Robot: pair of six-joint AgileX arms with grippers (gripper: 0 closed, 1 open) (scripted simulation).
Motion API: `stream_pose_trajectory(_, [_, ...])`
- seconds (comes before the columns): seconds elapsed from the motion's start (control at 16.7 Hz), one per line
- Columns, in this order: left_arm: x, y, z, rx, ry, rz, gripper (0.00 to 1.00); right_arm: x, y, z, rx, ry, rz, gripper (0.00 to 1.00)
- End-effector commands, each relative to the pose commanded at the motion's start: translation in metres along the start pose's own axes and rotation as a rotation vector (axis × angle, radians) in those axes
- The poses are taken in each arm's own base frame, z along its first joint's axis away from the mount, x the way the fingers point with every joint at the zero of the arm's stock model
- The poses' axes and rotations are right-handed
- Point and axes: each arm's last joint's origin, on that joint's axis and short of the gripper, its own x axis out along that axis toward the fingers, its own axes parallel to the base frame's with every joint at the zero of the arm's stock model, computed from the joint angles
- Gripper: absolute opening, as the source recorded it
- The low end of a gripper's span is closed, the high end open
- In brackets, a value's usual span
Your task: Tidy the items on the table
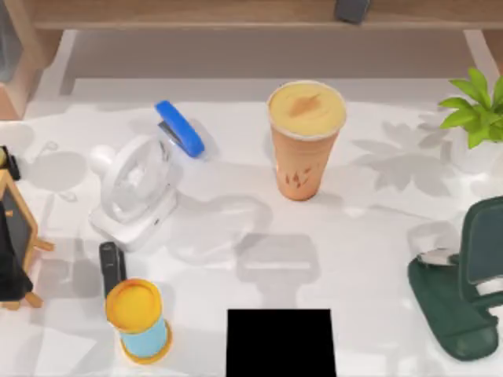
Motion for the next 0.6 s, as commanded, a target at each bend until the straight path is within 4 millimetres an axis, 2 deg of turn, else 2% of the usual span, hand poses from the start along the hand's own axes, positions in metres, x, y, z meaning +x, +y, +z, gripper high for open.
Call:
stream_pose_trajectory(0.3, [0.0, 0.0, 0.0, 0.0, 0.0, 0.0, 1.0, -0.025, -0.064, 0.044, -0.796, 0.076, -0.065, 0.0])
stream_pose_trajectory(0.6, [0.0, 0.0, 0.0, 0.0, 0.0, 0.0, 1.0, -0.024, -0.126, 0.119, -1.762, 0.098, -0.13, 0.0])
